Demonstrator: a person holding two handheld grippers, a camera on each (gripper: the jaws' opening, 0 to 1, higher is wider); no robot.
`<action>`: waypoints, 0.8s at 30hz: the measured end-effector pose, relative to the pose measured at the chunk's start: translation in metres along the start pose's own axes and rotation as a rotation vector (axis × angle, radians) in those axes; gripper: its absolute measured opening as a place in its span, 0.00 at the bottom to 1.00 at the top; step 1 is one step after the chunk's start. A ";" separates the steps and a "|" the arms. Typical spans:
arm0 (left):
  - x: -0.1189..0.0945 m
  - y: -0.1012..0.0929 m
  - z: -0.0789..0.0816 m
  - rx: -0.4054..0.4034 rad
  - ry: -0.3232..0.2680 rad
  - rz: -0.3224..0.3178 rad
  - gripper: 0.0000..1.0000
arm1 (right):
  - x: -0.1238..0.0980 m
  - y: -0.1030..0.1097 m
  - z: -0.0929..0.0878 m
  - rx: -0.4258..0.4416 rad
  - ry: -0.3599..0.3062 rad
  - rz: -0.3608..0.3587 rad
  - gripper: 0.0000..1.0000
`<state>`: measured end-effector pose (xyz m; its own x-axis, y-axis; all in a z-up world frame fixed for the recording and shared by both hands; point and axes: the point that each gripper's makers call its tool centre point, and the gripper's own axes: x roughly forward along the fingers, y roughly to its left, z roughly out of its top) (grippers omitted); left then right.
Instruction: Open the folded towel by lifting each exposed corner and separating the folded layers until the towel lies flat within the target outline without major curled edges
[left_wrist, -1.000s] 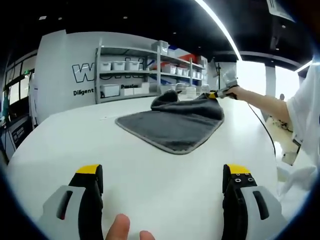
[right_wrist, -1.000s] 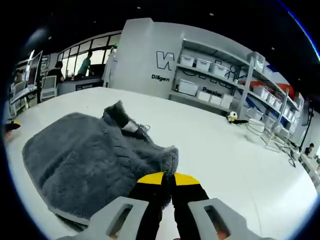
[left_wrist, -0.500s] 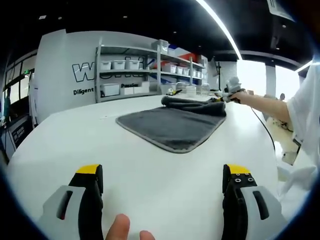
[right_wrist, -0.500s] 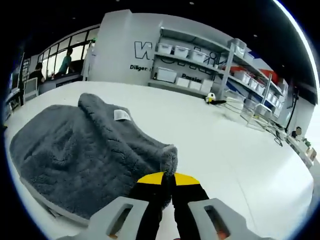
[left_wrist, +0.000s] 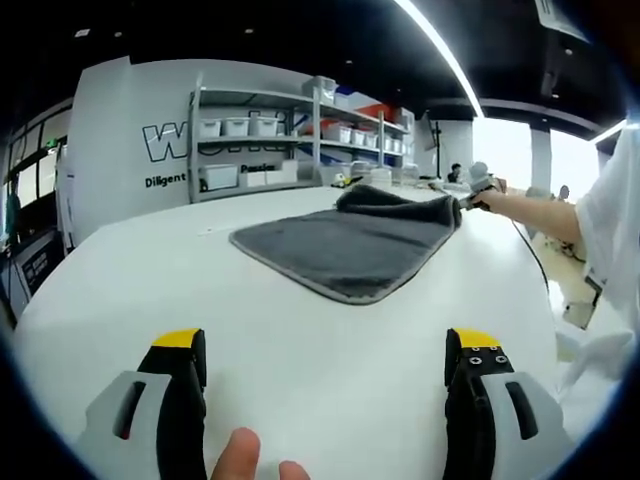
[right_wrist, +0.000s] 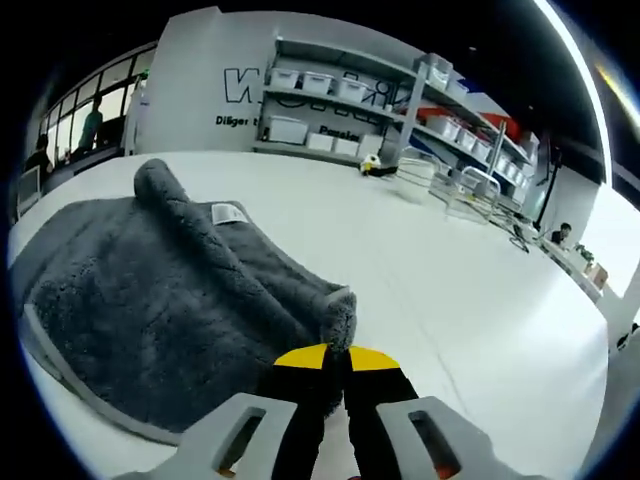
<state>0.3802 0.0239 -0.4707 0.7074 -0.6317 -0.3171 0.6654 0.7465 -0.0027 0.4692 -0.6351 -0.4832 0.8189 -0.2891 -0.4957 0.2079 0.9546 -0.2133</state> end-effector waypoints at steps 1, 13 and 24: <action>0.000 0.000 0.000 0.001 0.000 -0.001 0.98 | -0.001 -0.003 -0.001 0.004 0.002 -0.008 0.02; -0.002 0.000 0.000 0.004 0.001 0.000 0.98 | -0.020 -0.046 -0.025 0.044 0.021 -0.123 0.02; -0.003 0.001 0.001 0.006 -0.002 0.002 0.98 | -0.036 -0.078 -0.044 0.075 0.047 -0.214 0.02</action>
<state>0.3788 0.0261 -0.4685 0.7094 -0.6306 -0.3148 0.6652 0.7466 0.0034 0.3997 -0.7022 -0.4855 0.7265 -0.4866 -0.4853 0.4144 0.8735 -0.2555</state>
